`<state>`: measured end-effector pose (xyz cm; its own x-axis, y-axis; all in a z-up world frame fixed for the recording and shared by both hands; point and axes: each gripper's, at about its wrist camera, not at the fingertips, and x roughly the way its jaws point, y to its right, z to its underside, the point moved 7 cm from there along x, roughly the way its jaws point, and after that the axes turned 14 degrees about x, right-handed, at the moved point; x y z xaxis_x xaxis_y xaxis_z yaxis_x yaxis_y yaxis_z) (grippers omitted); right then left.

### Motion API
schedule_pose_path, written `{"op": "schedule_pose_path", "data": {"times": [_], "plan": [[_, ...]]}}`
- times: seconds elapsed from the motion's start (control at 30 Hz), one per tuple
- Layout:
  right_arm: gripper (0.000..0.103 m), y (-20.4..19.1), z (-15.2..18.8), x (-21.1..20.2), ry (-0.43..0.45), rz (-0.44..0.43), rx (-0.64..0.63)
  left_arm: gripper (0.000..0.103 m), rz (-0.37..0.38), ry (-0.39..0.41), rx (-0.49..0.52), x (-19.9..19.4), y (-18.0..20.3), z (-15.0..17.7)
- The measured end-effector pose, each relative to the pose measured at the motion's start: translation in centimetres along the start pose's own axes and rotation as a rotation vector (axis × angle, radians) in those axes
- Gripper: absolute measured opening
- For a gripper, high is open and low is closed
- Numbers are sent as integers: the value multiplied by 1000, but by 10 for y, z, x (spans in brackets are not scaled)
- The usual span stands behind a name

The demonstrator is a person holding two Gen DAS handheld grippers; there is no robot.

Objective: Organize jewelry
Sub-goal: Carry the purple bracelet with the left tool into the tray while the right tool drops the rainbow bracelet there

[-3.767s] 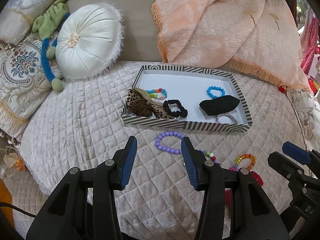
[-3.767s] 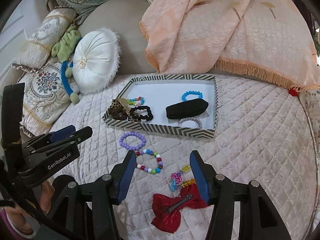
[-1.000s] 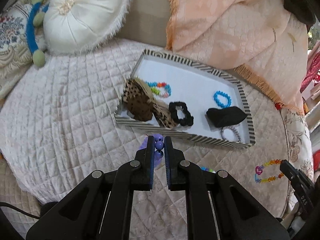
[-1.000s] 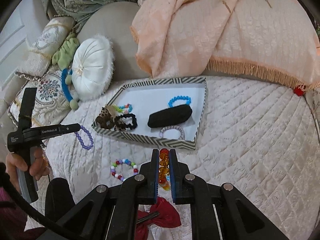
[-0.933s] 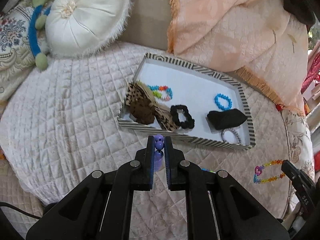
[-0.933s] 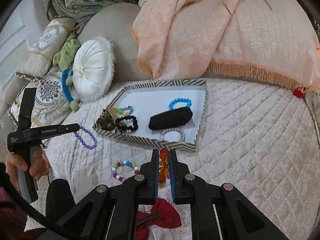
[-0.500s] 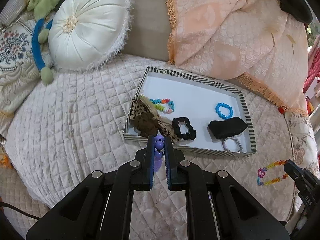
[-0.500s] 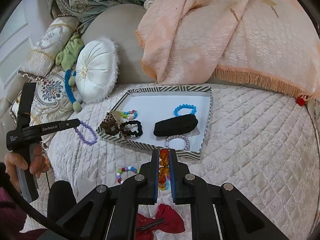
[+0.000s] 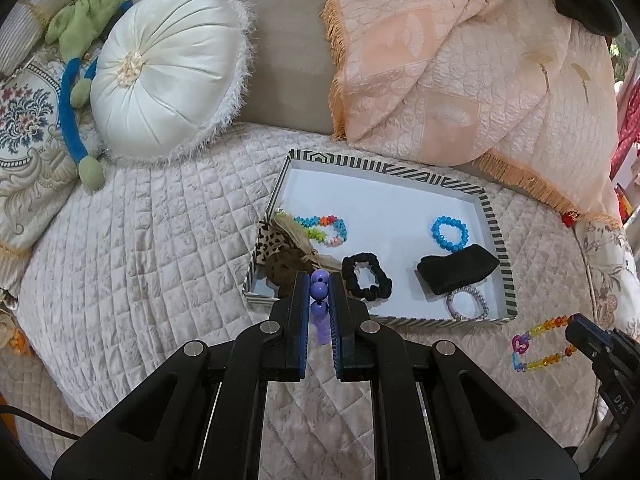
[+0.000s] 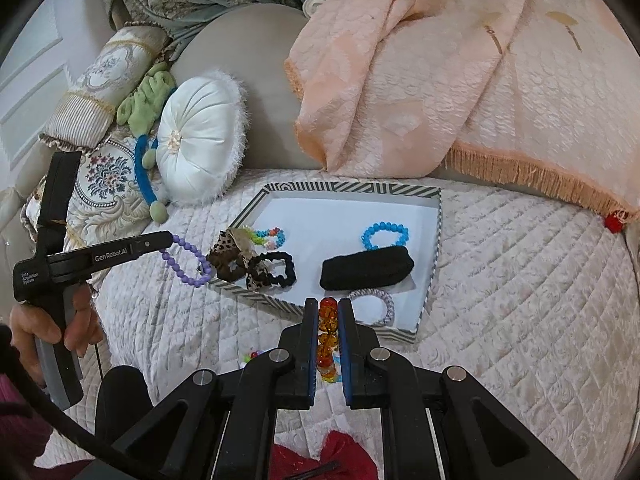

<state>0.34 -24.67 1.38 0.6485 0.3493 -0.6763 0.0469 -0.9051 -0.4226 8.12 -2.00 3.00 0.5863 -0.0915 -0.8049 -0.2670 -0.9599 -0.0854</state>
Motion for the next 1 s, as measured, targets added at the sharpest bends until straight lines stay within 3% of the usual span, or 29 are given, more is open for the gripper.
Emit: {"op": "schedule_pose_path", "data": {"times": [0.57,1.0], "plan": [[9,-24,-35,41,-38,-16,-41,8,-15,-10,19,23,-5,-30],[9,-39,-69,119,-111,-24,-37,8,5,-27,38,79,2,-82]]}}
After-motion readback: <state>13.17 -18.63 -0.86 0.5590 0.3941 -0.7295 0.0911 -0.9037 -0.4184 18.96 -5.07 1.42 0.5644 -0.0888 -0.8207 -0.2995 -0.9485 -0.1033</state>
